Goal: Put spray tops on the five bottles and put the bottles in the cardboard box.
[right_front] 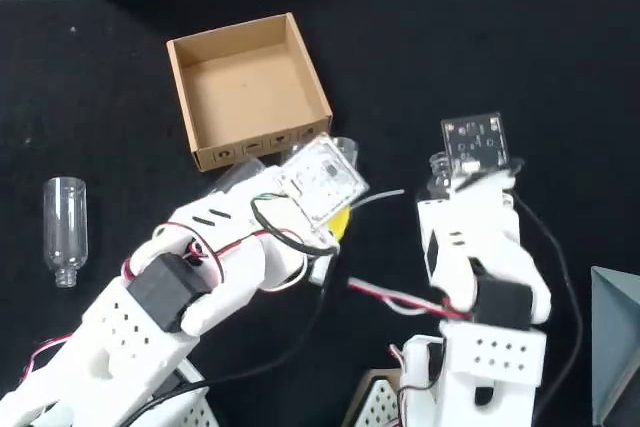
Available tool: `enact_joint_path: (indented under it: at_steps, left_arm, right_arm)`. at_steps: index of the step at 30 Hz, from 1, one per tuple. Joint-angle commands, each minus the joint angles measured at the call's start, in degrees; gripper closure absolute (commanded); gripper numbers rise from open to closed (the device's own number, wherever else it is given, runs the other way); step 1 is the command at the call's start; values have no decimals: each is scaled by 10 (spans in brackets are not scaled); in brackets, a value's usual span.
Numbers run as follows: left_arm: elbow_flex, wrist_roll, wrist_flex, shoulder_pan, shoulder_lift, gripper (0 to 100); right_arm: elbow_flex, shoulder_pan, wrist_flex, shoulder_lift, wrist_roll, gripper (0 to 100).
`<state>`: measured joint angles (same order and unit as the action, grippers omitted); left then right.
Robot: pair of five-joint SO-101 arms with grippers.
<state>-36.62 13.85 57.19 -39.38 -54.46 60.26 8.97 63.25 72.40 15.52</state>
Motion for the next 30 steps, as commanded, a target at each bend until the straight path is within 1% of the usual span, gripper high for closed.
enact_joint_path:
  at_steps: [1, 7, 9, 15, 22, 25, 28, 30]
  left_arm:
    - [67, -37, 0, -4, -6, 971]
    - [103, -67, -2, 0, -6, 971]
    - [104, -81, -18, 1, -6, 971]
    - [102, -118, -44, 3, -6, 971]
    - [106, -185, -45, 74, -6, 971]
    - [103, -203, -41, 90, -6, 970]
    - [102, -213, -40, 92, -6, 970]
    - [102, -242, -40, 92, -6, 970]
  right_arm:
    - [10, 11, -2, 69, -3, 932]
    - [25, 11, -4, 109, -2, 932]
    - [28, 8, -4, 109, -2, 932]
    - [43, -47, -8, 114, -4, 932]
    - [42, -55, -8, 115, -9, 932]
    - [38, -61, -11, 115, -40, 932]
    - [41, -99, -14, 115, -67, 932]
    - [42, -124, -15, 115, -73, 932]
